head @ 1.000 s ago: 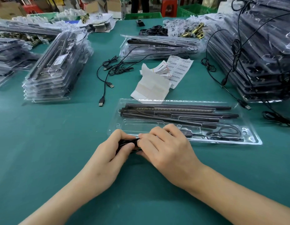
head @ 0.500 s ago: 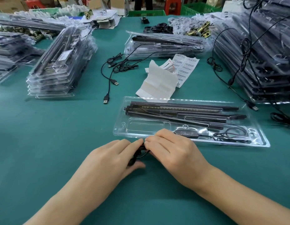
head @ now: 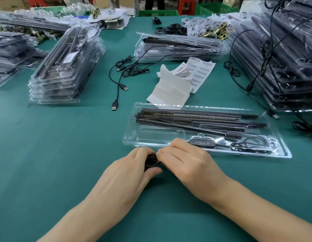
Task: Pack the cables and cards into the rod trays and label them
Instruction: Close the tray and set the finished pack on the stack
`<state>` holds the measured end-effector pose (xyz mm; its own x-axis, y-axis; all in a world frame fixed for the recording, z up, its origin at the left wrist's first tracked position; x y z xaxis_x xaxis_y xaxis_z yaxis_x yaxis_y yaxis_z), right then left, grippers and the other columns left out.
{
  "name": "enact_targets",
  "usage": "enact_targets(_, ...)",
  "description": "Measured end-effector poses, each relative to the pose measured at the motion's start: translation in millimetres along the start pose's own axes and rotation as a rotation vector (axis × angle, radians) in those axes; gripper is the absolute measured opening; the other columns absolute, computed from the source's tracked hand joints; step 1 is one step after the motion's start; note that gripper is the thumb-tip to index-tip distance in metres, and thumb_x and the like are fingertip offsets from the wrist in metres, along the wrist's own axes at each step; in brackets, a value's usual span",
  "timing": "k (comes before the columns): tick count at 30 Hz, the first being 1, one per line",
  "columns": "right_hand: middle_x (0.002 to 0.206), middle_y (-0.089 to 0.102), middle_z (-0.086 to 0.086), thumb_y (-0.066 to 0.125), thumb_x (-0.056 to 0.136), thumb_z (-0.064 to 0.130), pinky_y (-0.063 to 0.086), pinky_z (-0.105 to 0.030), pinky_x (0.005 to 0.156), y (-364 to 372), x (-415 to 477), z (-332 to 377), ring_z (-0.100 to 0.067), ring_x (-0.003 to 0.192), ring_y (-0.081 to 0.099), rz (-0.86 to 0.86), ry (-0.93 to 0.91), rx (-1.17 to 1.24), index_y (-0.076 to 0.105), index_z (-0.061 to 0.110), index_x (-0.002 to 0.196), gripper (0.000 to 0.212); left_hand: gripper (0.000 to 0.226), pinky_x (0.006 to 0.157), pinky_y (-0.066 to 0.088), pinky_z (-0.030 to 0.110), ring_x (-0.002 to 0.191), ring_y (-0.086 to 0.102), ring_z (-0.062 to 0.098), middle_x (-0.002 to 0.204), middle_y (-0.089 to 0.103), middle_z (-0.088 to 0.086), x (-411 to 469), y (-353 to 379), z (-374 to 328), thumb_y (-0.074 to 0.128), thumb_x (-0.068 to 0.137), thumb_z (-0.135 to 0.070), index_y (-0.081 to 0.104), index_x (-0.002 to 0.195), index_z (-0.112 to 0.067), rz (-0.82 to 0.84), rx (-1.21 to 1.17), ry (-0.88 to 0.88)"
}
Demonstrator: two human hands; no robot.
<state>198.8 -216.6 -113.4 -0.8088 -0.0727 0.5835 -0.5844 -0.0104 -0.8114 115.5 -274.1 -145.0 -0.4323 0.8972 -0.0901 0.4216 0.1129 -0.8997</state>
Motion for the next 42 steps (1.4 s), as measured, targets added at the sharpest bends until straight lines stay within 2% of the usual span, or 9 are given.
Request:
enact_targets(5,0.072,0.066,-0.002,0.072,0.088,-0.002,0.046,-0.033,0.056,-7,2,1,-0.022,0.065,0.056,-0.052,-0.004,-0.079,0.07,0.01,0.073,0.019,0.016,0.079,0.048,0.031,0.088,0.06,0.01,0.106,0.059,-0.02,0,-1,6,0.041,0.101,-0.04,0.052,0.111,-0.035,-0.083,-0.119,0.029)
enact_targets(11,0.074,0.067,0.004,0.066,0.099,0.016,0.043,-0.032,0.051,-9,2,2,-0.018,0.061,0.054,-0.047,-0.013,-0.172,0.073,0.017,0.077,0.023,0.014,0.076,0.045,0.013,0.095,0.062,0.002,0.098,0.067,-0.026,7,1,14,0.049,0.101,-0.033,0.06,0.098,-0.041,-0.061,-0.375,0.062)
enact_targets(18,0.071,0.063,0.0,0.065,0.098,0.008,0.048,-0.031,0.05,1,3,-1,-0.019,0.057,0.054,0.009,0.013,-0.068,0.072,0.012,0.08,0.02,0.013,0.074,0.046,0.024,0.086,0.062,0.008,0.093,0.071,-0.017,11,5,21,0.052,0.101,-0.034,0.065,0.099,-0.035,0.001,-0.546,0.036)
enact_targets(22,0.074,0.066,-0.004,0.068,0.083,-0.011,0.048,-0.032,0.048,-2,-1,-3,-0.022,0.057,0.055,-0.018,0.007,-0.032,0.072,0.008,0.079,0.02,0.028,0.067,0.049,0.024,0.071,0.056,0.011,0.092,0.069,-0.01,6,-1,17,0.054,0.094,-0.056,0.062,0.118,-0.044,0.181,-0.395,0.152)
enact_targets(25,0.077,0.068,-0.006,0.07,0.08,-0.014,0.049,-0.034,0.049,-7,-2,-5,-0.024,0.057,0.056,-0.065,0.017,0.004,0.073,0.005,0.081,0.019,0.031,0.061,0.038,0.007,0.065,0.055,0.003,0.087,0.066,-0.015,13,-41,28,0.056,0.091,-0.061,0.069,0.114,-0.045,0.013,-0.25,0.254)
enact_targets(28,0.075,0.068,-0.006,0.071,0.076,-0.015,0.046,-0.035,0.048,-8,0,-3,-0.024,0.055,0.054,-0.087,0.017,-0.03,0.074,0.005,0.08,0.021,0.033,0.098,0.038,0.012,0.112,0.058,0.003,0.123,0.062,-0.018,26,-68,28,0.064,0.095,-0.051,0.069,0.122,-0.033,-0.21,0.044,0.351)
enact_targets(31,0.074,0.067,-0.005,0.071,0.08,-0.012,0.044,-0.035,0.049,-8,2,-2,-0.024,0.056,0.054,-0.09,0.002,-0.063,0.073,0.007,0.078,0.019,0.05,0.118,0.034,0.029,0.144,0.039,0.003,0.151,0.048,-0.017,43,-53,29,0.065,0.089,-0.05,0.063,0.136,-0.035,-0.108,0.091,0.356)
enact_targets(37,0.077,0.069,-0.005,0.071,0.084,-0.008,0.047,-0.036,0.055,-9,3,-5,-0.024,0.059,0.055,-0.113,0.019,-0.082,0.072,0.008,0.077,0.018,0.037,0.109,0.048,0.036,0.133,0.052,-0.004,0.133,0.065,-0.02,53,-54,30,0.071,0.087,-0.057,0.074,0.12,-0.039,-0.077,0.04,0.412)
enact_targets(42,0.075,0.069,-0.005,0.072,0.087,-0.005,0.044,-0.036,0.054,-14,6,-8,-0.024,0.058,0.05,-0.178,0.048,-0.119,0.071,0.008,0.072,0.02,0.031,0.092,0.056,0.039,0.113,0.064,0.004,0.116,0.07,-0.019,55,-59,21,0.059,0.092,-0.054,0.075,0.11,-0.035,-0.125,0.051,0.476)
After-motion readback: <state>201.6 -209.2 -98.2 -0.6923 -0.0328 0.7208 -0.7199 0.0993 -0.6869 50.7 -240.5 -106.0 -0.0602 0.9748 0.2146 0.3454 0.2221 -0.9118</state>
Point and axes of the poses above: each hand's wrist, its own x-axis towards the middle knuckle, its own y-axis out of the palm, z = x × y, the point moved 10 cm from there along x, towards the middle knuckle
